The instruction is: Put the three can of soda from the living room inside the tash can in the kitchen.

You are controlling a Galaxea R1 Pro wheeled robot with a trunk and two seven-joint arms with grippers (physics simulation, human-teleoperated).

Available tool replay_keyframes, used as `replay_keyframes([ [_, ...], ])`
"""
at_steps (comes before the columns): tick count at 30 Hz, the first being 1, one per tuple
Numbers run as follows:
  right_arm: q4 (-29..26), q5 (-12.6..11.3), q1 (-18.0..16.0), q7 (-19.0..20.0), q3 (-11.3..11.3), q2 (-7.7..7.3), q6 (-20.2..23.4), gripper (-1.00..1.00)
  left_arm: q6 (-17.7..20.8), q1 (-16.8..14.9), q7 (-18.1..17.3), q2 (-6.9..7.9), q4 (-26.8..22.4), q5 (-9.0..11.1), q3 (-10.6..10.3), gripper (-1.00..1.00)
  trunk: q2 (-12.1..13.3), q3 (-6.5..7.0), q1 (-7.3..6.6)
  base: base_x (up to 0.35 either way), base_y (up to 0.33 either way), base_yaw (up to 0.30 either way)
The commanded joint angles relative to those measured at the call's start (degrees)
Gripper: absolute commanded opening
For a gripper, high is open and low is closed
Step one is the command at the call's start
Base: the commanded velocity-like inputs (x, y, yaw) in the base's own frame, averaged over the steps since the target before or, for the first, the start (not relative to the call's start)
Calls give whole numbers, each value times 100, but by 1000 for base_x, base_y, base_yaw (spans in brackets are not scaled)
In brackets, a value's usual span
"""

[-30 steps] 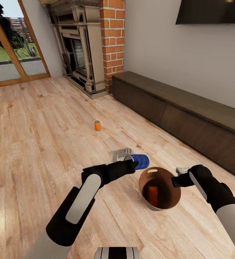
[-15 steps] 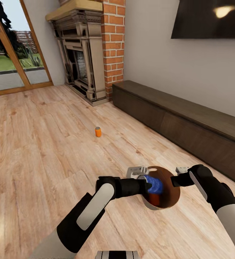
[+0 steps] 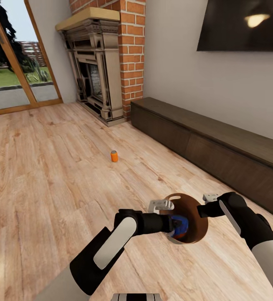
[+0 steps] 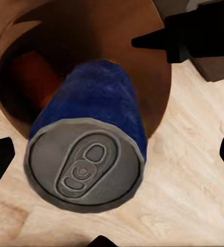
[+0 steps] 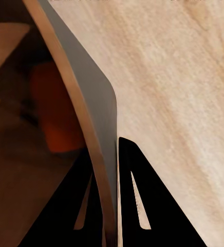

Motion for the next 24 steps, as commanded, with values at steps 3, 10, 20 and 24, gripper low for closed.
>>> replay_keyframes([
  [3,-28,-113,11,47,-5,-1,14,-100,-14,4,-4,14,1,6,-21,100,0,1,-1,0,0,0],
  [10,-44,-108,17,47,-14,-17,14,-100,-26,45,29,104,-119,-1,142,100,0,1,-1,0,0,0],
  [20,-171,-105,18,55,-31,-33,14,-100,-696,1546,-844,1410,-1126,1,2924,100,13,222,-26,0,0,0],
  [24,-186,-122,14,55,-54,-44,14,-100,-846,1859,-1147,1590,-611,-203,3621,100,18,311,-37,0,0,0],
])
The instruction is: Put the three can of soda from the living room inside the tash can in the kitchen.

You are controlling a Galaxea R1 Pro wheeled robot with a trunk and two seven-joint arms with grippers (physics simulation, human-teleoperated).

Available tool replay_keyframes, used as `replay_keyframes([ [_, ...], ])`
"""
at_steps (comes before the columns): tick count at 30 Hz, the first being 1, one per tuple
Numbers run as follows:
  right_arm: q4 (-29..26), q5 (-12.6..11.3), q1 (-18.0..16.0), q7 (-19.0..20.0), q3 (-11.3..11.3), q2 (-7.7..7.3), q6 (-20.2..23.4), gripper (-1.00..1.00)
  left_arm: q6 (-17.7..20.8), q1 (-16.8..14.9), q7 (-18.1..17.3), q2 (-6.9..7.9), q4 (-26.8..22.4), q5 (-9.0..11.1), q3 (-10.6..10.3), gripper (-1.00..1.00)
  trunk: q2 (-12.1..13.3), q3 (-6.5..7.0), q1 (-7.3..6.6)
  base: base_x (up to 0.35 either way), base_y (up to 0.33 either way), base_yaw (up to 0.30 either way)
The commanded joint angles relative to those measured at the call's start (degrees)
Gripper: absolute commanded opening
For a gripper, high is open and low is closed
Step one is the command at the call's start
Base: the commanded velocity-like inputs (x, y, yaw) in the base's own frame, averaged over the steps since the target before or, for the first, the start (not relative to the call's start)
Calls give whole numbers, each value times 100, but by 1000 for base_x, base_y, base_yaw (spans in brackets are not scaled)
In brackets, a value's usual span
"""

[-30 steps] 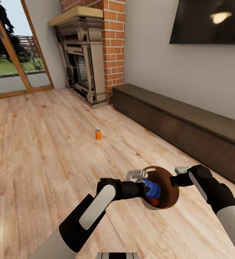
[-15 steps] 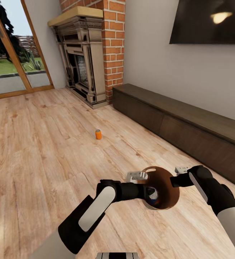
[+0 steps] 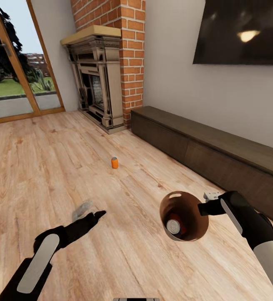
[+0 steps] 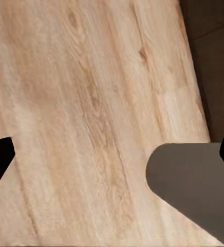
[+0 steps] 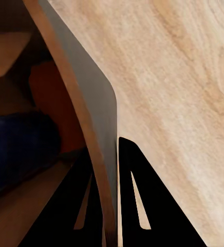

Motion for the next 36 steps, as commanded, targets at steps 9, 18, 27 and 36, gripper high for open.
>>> replay_keyframes([
  [9,11,-118,108,65,14,-15,19,-100,-1240,-27,-156,-76,2858,-798,140,100,8,134,-16,0,0,0],
  [18,-14,-102,220,67,11,-19,19,-100,-1602,-33,-225,-87,3083,-1048,-288,100,8,134,-16,182,71,0],
  [27,-15,-99,223,52,14,11,19,-100,-1616,-34,-228,-90,3121,-1058,-305,100,8,134,-16,340,19,0],
  [36,-11,-98,225,49,28,19,19,-100,-1612,133,-220,-63,2348,-1056,-320,100,8,134,-16,347,0,0],
])
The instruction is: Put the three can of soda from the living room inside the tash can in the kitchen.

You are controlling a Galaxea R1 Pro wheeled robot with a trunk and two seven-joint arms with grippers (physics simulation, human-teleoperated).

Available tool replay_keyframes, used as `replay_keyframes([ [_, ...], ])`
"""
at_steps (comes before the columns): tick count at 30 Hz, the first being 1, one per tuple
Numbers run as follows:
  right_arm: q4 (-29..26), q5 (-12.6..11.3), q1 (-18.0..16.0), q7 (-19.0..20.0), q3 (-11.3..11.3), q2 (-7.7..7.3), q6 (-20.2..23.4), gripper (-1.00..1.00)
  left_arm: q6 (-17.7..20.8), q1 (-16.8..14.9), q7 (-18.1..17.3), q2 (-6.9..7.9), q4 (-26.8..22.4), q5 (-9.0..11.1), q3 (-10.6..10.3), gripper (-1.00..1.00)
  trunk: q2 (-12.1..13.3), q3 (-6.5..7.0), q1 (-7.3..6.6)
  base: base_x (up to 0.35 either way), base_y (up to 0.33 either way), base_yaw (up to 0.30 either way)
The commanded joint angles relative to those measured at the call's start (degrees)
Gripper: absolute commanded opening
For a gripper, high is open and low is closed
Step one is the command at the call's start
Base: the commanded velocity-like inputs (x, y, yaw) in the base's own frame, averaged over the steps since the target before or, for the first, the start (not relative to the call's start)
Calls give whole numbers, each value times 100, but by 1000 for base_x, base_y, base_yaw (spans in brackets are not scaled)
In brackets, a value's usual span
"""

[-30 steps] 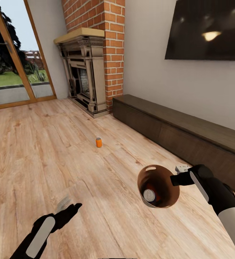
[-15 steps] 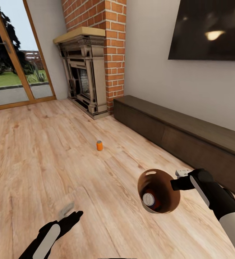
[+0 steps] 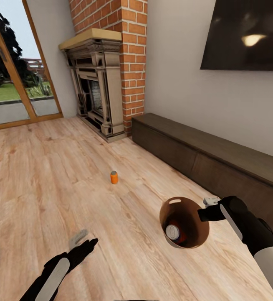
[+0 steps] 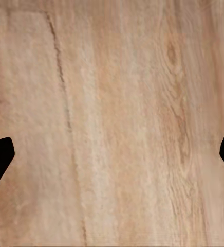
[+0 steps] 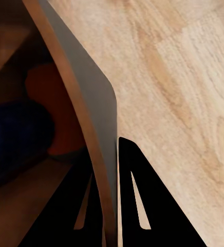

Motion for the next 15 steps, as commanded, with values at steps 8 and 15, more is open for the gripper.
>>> replay_keyframes([
  [8,-4,-146,-5,49,-3,-2,18,-100,6,352,1524,-137,-949,-649,-239,100,0,1,0,348,-5,0],
  [15,-7,-146,-4,49,-3,-4,18,-100,71,324,2427,-863,-925,-2141,-515,100,0,1,0,348,-70,0],
])
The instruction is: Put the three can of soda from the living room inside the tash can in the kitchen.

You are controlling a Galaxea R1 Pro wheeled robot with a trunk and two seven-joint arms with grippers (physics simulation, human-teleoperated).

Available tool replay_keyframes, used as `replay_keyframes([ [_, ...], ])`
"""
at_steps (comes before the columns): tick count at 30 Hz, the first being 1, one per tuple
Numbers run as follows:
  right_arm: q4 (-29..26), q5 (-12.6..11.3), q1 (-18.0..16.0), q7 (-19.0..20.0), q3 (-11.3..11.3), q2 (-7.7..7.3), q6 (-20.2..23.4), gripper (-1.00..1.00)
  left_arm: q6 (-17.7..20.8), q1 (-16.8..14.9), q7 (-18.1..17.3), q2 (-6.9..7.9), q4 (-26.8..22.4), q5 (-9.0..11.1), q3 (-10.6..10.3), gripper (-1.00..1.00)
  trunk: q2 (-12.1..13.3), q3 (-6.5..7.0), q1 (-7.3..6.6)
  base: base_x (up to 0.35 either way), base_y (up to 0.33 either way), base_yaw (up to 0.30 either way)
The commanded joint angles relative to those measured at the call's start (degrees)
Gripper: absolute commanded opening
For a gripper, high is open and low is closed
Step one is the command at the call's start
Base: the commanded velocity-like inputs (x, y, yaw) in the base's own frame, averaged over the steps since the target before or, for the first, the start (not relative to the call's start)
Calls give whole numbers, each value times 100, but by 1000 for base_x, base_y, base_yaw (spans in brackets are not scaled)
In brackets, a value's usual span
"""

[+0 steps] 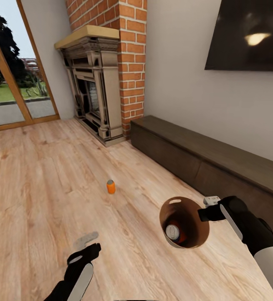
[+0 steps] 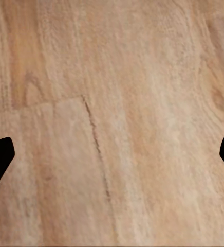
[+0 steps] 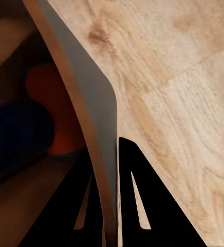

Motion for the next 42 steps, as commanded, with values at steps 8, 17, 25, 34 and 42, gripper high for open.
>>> replay_keyframes([
  [8,-90,-148,-2,56,-14,-14,19,-100,1541,-955,-462,-126,266,-612,-59,100,0,1,-1,348,-45,0],
  [17,-101,-150,20,61,-5,-31,-28,-100,2107,-1115,-652,-59,239,-651,-466,100,0,1,-1,348,46,0],
  [25,-101,209,74,68,-4,71,-92,-100,2167,-968,-600,-82,141,-678,-586,100,-1,0,0,174,41,0],
  [34,-101,787,74,68,-4,71,-92,-100,2167,-860,-600,-105,141,-678,-733,100,-1,0,0,0,0,0],
  [42,-113,1229,130,63,-10,76,-82,-100,2159,-795,-628,-169,205,-691,-669,100,-1,0,0,38,20,0],
])
